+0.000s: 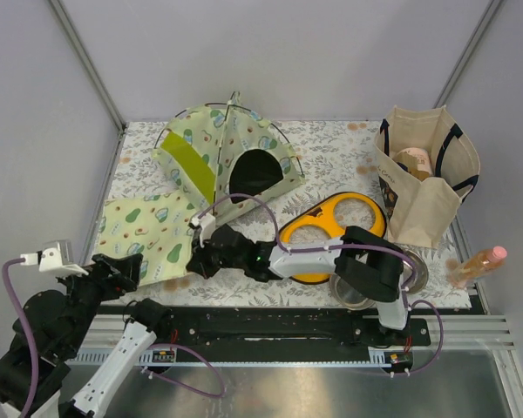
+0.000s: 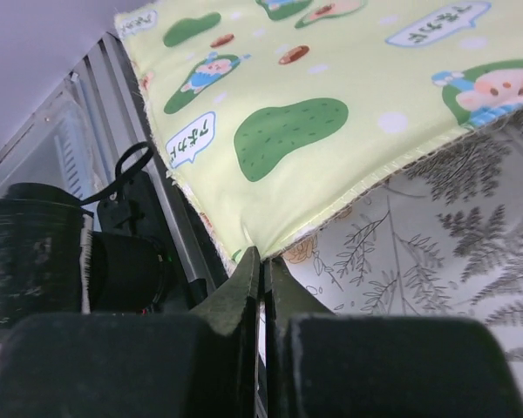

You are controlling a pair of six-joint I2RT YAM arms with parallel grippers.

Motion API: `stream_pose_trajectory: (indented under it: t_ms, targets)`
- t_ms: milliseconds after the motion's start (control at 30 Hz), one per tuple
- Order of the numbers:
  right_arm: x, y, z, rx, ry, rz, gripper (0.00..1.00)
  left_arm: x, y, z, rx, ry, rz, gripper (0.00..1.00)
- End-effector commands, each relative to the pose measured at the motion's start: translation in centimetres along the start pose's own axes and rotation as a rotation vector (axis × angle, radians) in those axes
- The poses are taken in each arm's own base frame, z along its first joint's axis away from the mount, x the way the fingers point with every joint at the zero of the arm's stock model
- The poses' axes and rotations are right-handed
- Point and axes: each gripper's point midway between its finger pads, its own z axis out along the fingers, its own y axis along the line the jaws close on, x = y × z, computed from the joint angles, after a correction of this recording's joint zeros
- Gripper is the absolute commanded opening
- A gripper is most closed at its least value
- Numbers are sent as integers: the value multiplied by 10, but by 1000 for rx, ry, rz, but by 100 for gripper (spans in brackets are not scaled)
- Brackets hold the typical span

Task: Set up the pet tent

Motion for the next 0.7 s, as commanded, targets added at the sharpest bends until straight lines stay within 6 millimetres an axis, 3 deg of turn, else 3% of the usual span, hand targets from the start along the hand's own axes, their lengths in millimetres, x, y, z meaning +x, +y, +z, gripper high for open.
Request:
stream_pose_trajectory:
  t_ms: [0,167,333,433,667]
  targets:
    - [-59,15,-30,-25,-55,-131,0,5,-20,20,68,33,29,80]
    - [-105,56,-49,-146,-122,-101,0,12,-21,27,65,67,47,80]
    - [-143,127,-70,-423,-145,-43,0,-11,-17,16,43,-17,32,81]
    - [-159,154,-79,-530,-153,-36,0,-27,-12,8,10,-69,16,81]
    - [-176,185,-99,-619,-146,-107,0,-56,7,-11,-78,-192,-14,81]
